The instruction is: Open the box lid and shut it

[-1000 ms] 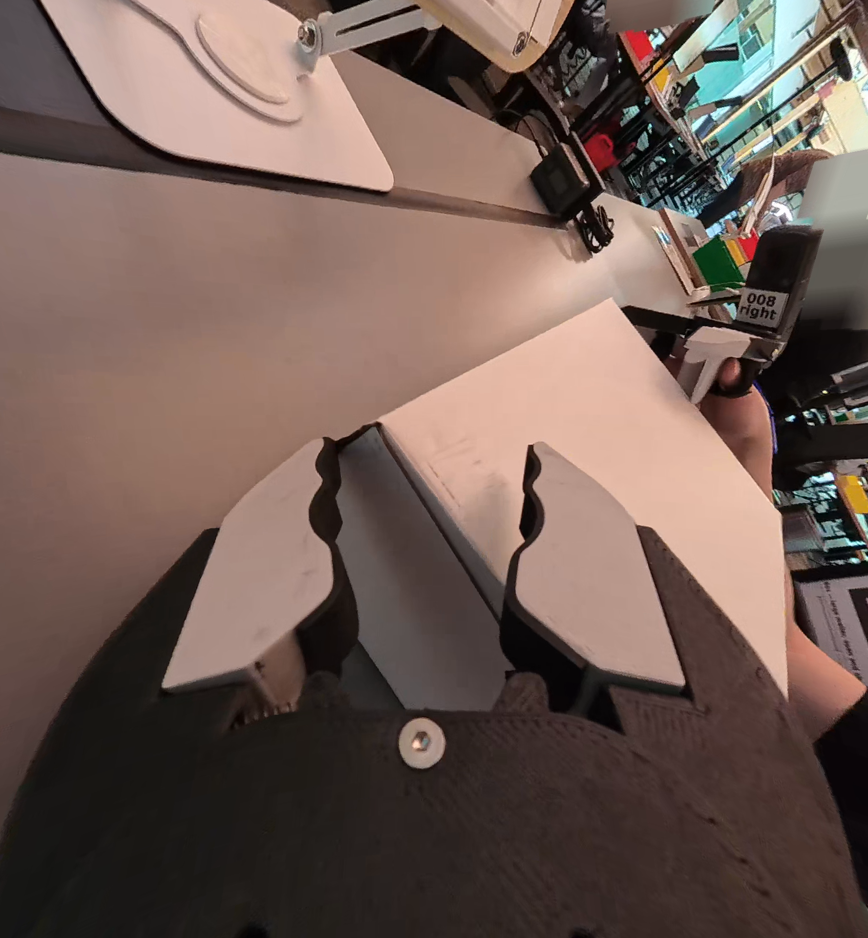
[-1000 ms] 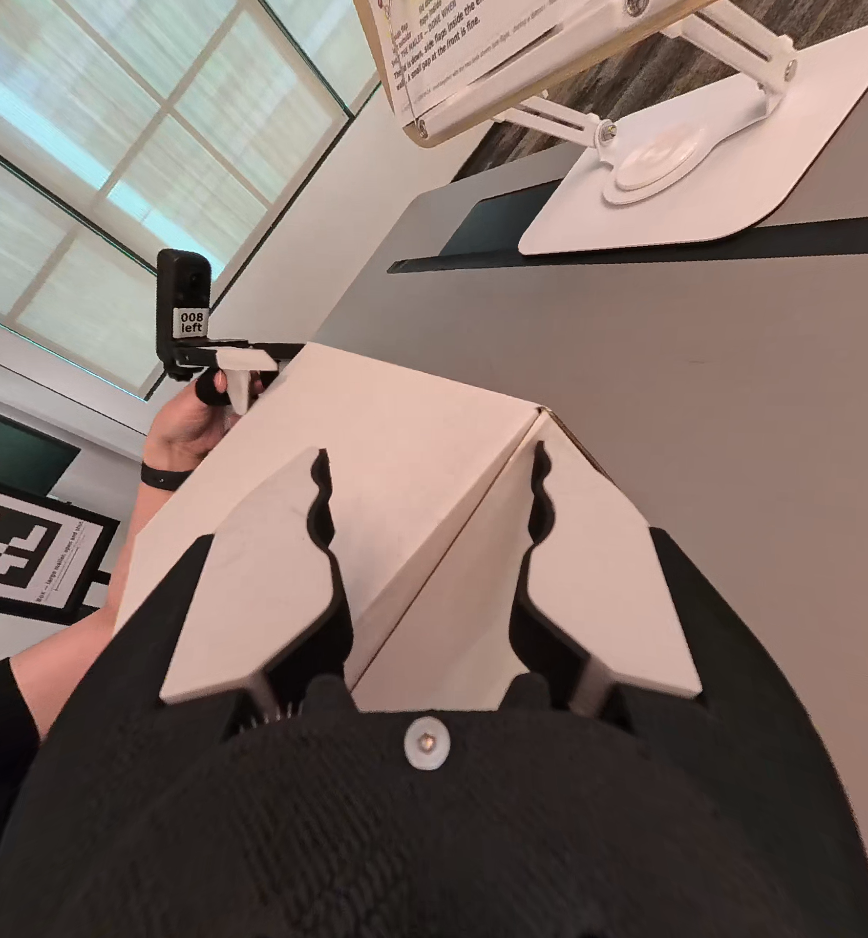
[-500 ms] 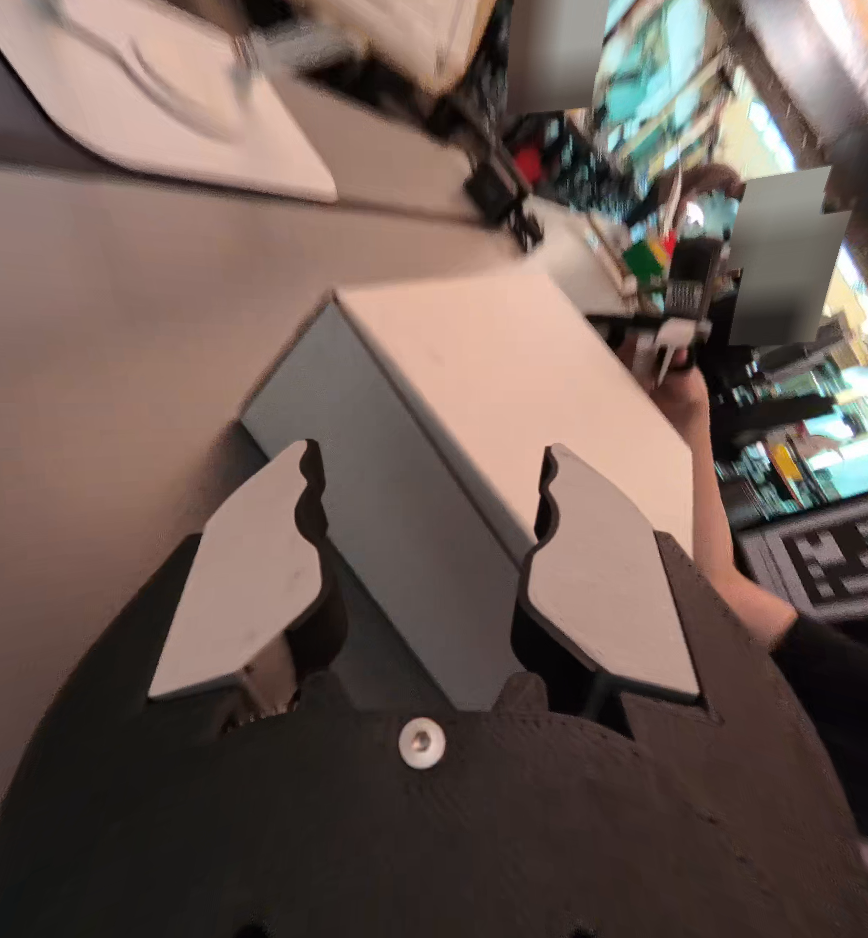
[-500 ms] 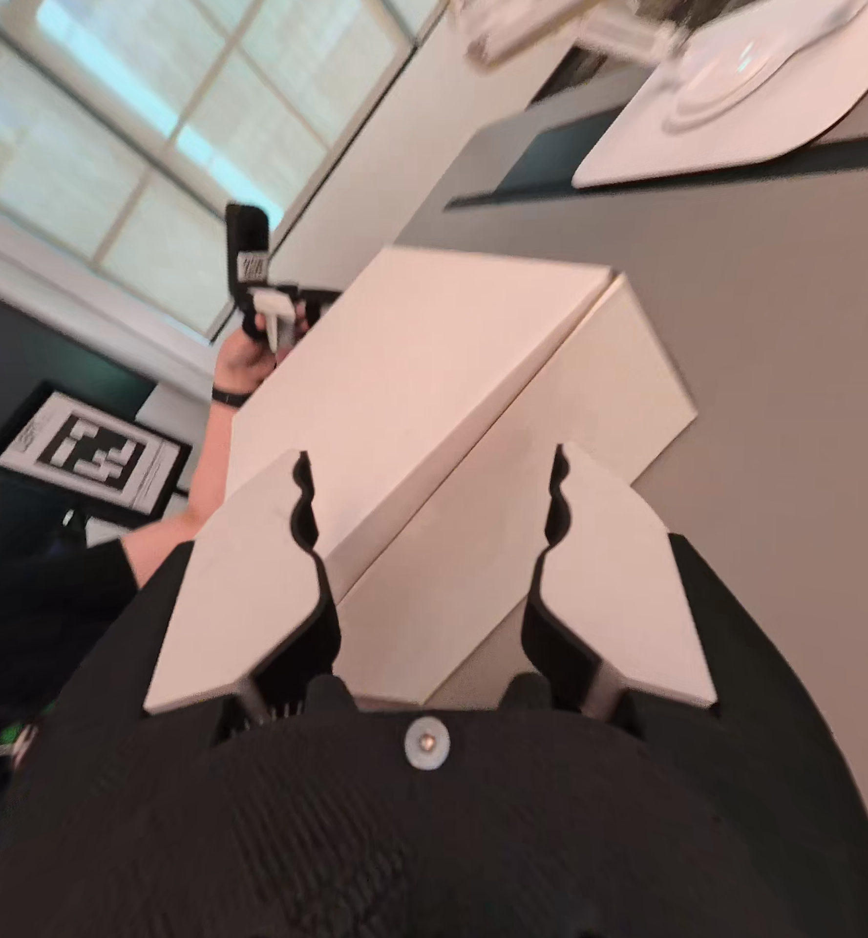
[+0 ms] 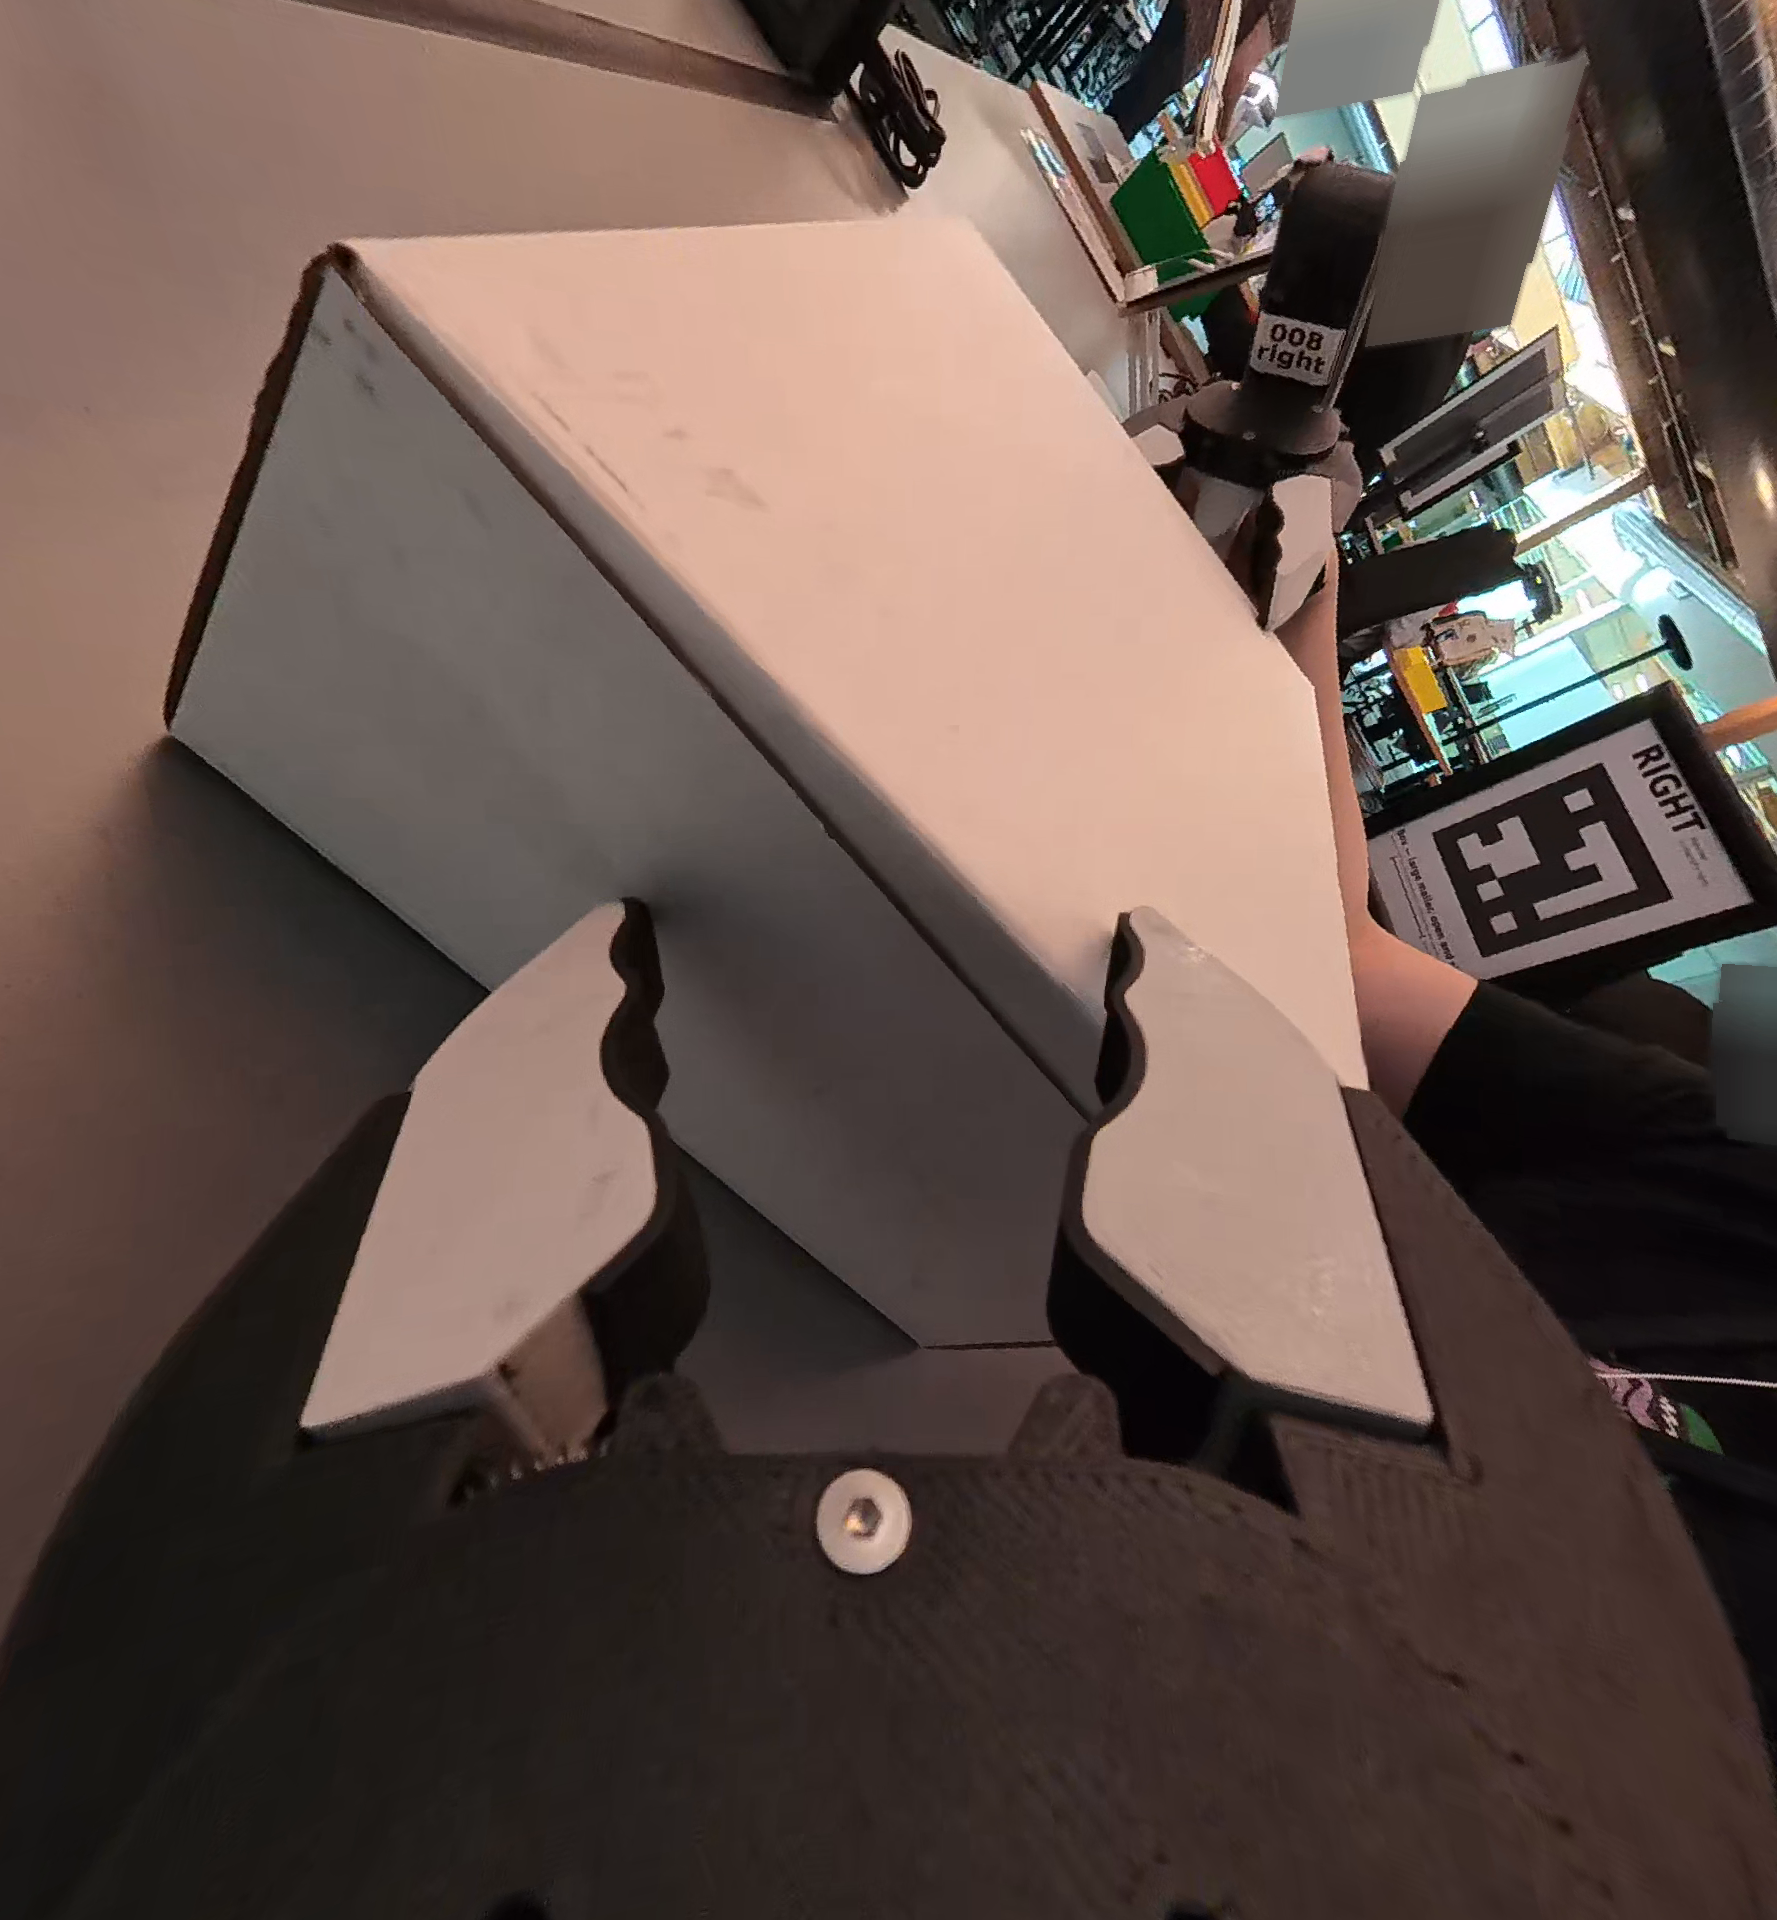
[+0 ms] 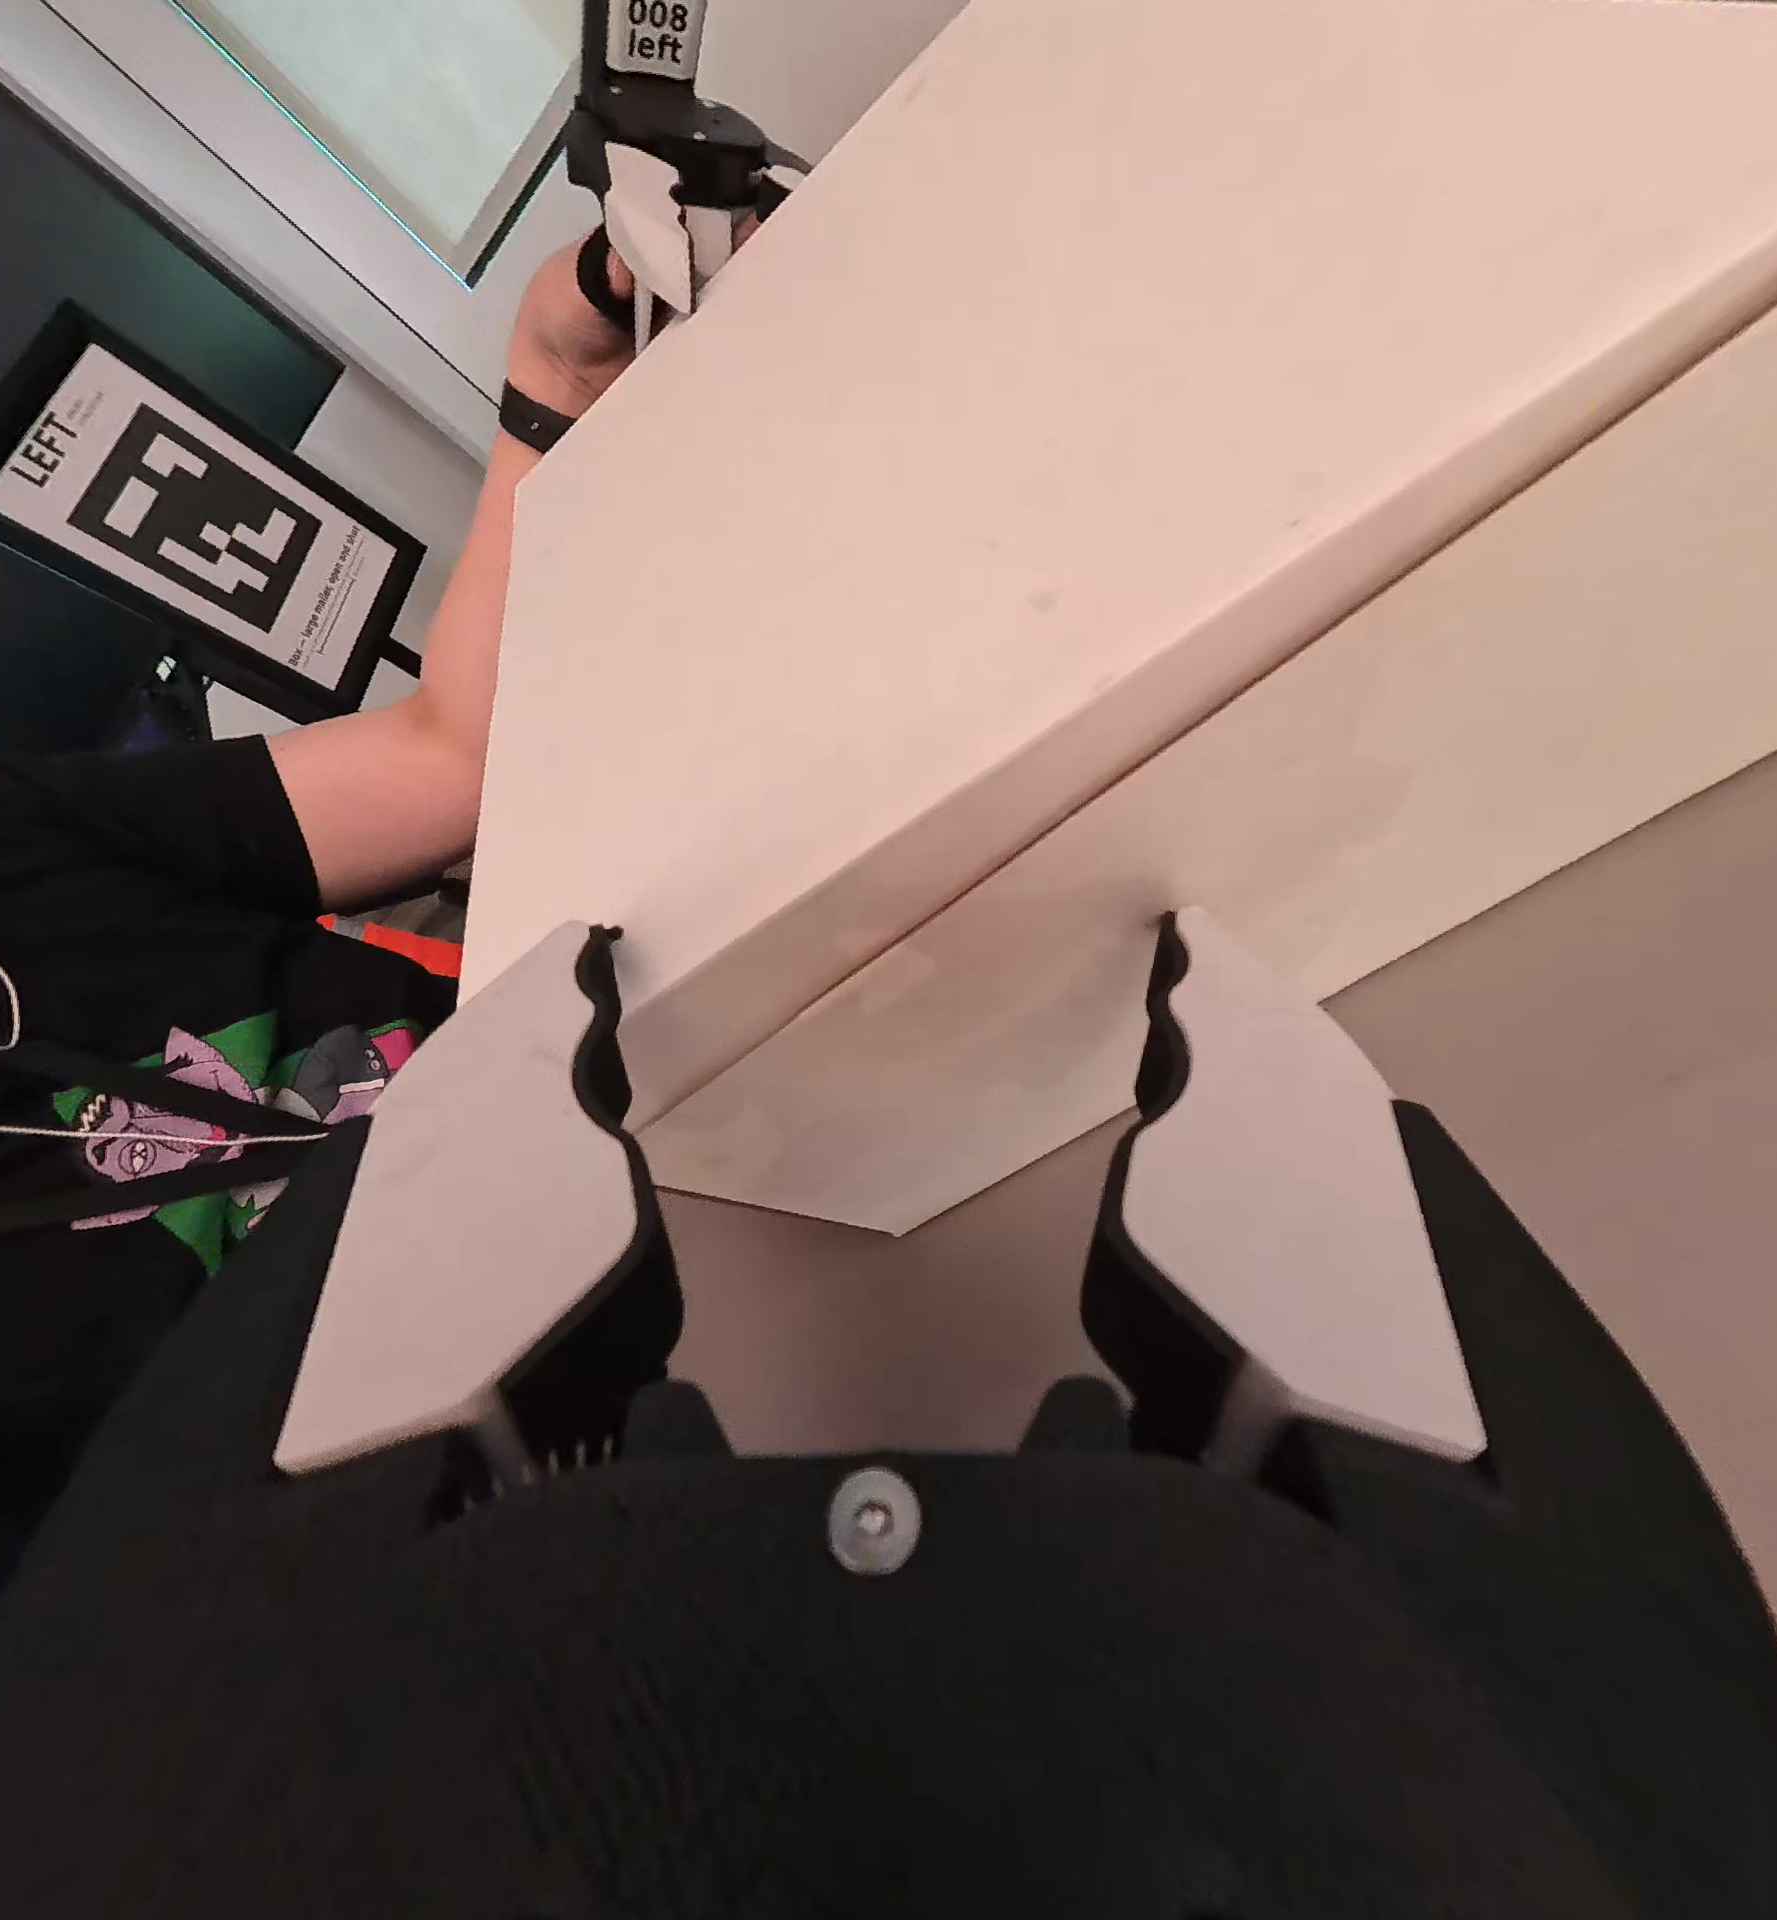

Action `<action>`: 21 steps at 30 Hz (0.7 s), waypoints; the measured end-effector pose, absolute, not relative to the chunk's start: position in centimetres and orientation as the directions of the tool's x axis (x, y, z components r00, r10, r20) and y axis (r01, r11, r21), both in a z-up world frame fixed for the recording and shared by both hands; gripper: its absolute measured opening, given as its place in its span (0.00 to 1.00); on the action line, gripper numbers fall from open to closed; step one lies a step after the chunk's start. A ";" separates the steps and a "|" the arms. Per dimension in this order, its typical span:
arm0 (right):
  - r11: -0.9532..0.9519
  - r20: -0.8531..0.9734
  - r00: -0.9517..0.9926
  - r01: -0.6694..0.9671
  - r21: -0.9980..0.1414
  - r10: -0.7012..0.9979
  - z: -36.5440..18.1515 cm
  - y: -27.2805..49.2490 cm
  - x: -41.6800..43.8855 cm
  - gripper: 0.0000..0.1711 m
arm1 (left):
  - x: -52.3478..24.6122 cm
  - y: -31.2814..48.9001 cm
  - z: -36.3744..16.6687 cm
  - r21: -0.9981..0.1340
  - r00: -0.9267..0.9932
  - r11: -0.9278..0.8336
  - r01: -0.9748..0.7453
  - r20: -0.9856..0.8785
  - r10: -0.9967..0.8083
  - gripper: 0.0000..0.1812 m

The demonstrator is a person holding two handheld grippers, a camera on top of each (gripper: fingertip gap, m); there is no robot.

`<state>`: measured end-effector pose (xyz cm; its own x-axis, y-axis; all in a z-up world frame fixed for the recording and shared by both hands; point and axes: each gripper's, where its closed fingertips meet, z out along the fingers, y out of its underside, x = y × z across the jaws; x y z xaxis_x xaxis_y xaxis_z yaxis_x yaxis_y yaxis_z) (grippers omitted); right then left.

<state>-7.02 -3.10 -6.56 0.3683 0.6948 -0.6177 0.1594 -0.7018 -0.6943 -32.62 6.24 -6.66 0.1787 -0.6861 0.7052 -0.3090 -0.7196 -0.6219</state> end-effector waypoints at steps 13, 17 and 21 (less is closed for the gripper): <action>-0.682 -0.581 0.383 0.220 -0.697 0.718 -8.3 -3.4 -7.0 0.56 | -32.6 6.2 -7.5 -0.653 0.192 -0.672 -0.349 0.652 -0.734 0.42; -0.631 -0.539 0.364 0.212 -0.746 0.760 -7.5 -3.3 -6.7 0.55 | -33.2 5.8 -6.2 -0.651 0.131 -0.691 -0.315 0.691 -0.711 0.36; -0.626 -0.536 0.358 0.212 -0.751 0.764 -7.3 -3.7 -6.7 0.55 | -34.2 4.9 -4.9 -0.649 0.073 -0.701 -0.297 0.716 -0.694 0.35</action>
<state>-6.70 -3.65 -7.32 0.3584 0.7643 -0.5361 0.2117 -0.6259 -0.7506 -34.20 4.93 -4.94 0.0734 -0.6941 0.7161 -0.2969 -0.7007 -0.6488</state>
